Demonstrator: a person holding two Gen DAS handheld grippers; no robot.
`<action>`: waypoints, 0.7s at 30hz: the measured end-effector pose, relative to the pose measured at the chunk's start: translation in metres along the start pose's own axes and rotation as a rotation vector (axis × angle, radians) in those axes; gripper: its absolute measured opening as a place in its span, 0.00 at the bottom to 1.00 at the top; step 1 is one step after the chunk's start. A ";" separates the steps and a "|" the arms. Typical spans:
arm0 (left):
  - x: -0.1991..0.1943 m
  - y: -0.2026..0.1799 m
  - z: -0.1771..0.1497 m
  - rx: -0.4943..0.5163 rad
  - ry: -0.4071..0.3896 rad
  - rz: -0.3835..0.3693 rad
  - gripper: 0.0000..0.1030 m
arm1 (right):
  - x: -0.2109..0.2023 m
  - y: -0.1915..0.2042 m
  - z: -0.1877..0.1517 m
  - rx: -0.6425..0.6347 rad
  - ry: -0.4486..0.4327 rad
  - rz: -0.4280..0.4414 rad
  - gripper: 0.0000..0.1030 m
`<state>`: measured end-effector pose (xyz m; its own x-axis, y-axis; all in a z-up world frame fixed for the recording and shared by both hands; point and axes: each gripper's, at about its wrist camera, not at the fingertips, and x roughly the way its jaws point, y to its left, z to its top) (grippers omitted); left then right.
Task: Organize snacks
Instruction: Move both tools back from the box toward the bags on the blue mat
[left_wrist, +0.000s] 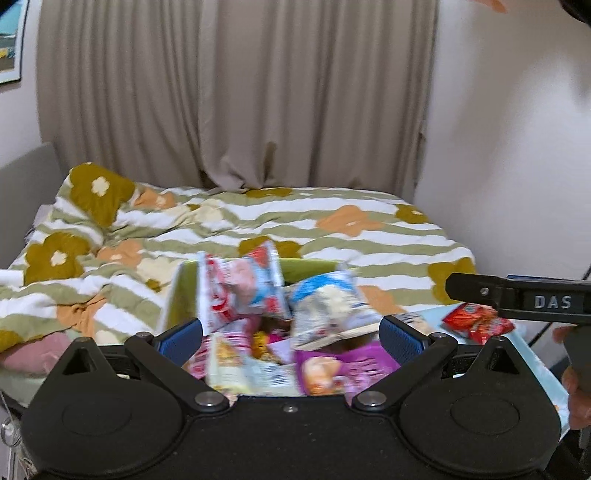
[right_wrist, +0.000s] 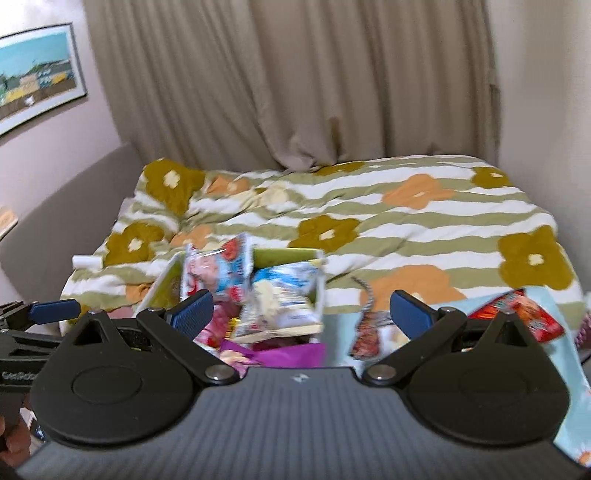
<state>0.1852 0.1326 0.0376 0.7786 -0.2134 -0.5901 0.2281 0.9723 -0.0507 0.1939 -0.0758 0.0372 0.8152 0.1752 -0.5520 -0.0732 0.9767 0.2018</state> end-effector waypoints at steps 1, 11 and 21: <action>0.000 -0.010 0.000 0.005 -0.002 -0.017 1.00 | -0.003 -0.007 -0.001 0.007 -0.005 -0.011 1.00; 0.029 -0.119 0.000 0.041 0.015 -0.070 1.00 | -0.021 -0.111 0.001 0.037 0.018 -0.076 1.00; 0.094 -0.221 0.000 0.085 0.078 0.003 1.00 | -0.009 -0.233 0.008 0.060 0.106 -0.064 1.00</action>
<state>0.2085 -0.1027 -0.0066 0.7324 -0.1995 -0.6511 0.2770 0.9607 0.0173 0.2088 -0.3061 0.0014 0.7515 0.1283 -0.6472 0.0135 0.9777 0.2095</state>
